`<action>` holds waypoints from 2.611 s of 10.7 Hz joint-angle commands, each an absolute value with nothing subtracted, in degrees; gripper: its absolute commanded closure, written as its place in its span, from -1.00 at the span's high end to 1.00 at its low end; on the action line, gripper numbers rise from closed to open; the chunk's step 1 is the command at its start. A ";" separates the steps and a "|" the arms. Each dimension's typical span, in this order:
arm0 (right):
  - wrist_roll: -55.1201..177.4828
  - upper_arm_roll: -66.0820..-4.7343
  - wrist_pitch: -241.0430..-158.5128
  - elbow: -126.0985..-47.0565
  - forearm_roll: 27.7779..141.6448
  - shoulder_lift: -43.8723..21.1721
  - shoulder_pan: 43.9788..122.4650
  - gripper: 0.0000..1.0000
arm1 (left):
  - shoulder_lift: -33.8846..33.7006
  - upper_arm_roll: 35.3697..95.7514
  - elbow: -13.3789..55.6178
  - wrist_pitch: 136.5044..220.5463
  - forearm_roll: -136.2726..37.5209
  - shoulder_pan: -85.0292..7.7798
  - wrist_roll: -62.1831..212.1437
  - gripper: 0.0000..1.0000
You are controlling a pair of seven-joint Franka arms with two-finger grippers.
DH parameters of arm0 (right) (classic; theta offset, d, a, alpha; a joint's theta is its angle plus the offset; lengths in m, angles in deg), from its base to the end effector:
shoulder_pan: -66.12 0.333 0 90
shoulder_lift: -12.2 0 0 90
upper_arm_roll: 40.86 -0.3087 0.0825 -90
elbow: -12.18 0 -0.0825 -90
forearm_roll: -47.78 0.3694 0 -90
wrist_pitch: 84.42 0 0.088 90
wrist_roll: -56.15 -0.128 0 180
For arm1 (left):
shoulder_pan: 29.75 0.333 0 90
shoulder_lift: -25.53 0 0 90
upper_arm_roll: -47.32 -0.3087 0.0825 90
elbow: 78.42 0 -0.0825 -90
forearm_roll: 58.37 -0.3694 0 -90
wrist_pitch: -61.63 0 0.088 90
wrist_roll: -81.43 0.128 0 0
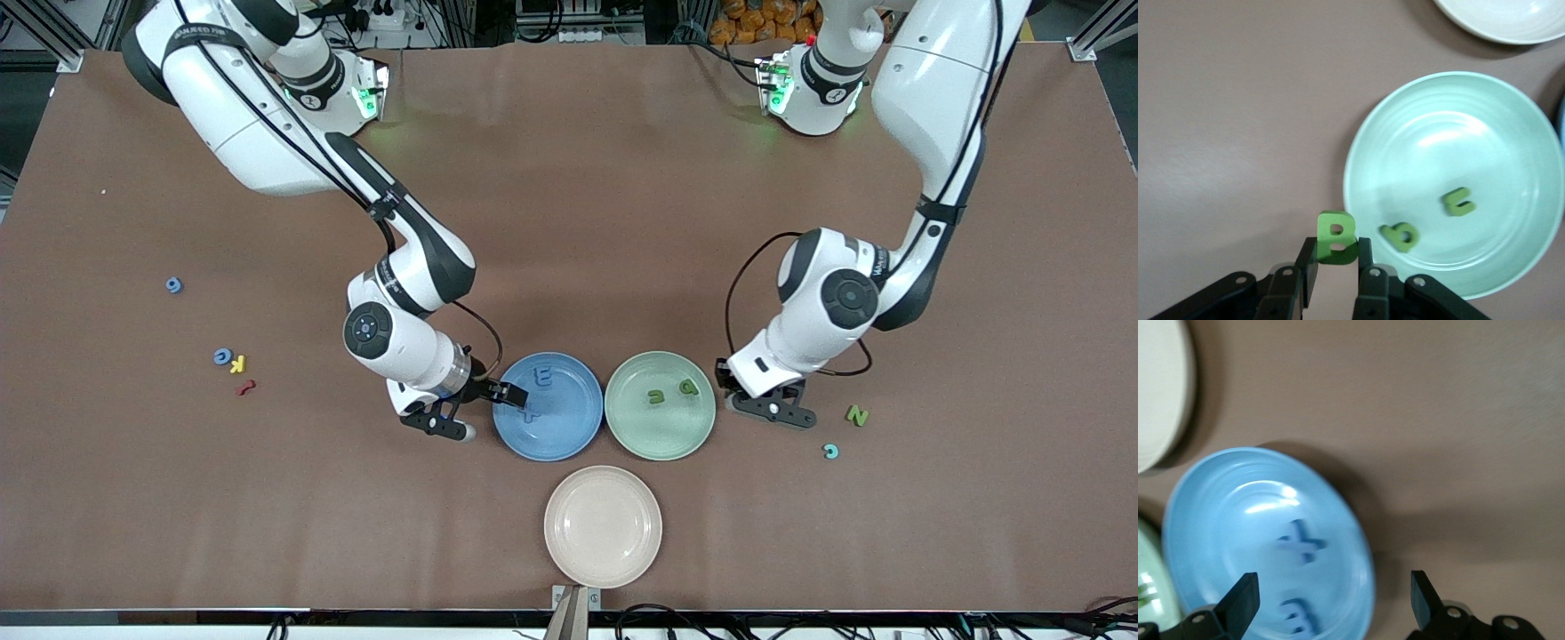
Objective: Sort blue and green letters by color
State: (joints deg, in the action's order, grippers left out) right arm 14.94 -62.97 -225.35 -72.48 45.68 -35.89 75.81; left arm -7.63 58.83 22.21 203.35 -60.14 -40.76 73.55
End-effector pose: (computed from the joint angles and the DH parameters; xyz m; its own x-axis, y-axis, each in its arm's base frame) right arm 0.6405 0.3373 0.2061 0.9607 -0.2760 -0.0312 -0.2718 -0.9113 -0.3092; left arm 0.6209 -0.2447 0.2423 0.9645 -0.2267 0.1353 -0.2417 -0.9645 0.1063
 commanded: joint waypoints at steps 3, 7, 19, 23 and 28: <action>23.41 -62.74 -221.44 -80.07 30.74 -31.32 69.41 1.00 | -12.08 57.69 15.47 200.41 -58.28 -46.62 59.22 -0.98; 47.21 -62.74 -221.27 -89.67 30.64 -24.20 56.32 1.00 | -12.18 57.61 15.01 200.41 -59.16 -46.98 55.42 1.00; 91.13 -62.65 -227.95 -104.62 30.55 -18.91 29.12 1.00 | -9.89 58.57 18.61 196.71 -63.64 -30.12 93.25 1.00; 91.48 -62.65 -227.95 -104.89 30.29 -19.70 29.30 1.00 | -10.50 58.49 19.58 196.80 -63.64 -24.49 105.05 1.00; 91.39 -62.48 -229.43 -104.98 27.57 -19.88 28.95 1.00 | -12.43 58.57 20.37 200.83 -68.56 -21.14 106.66 1.00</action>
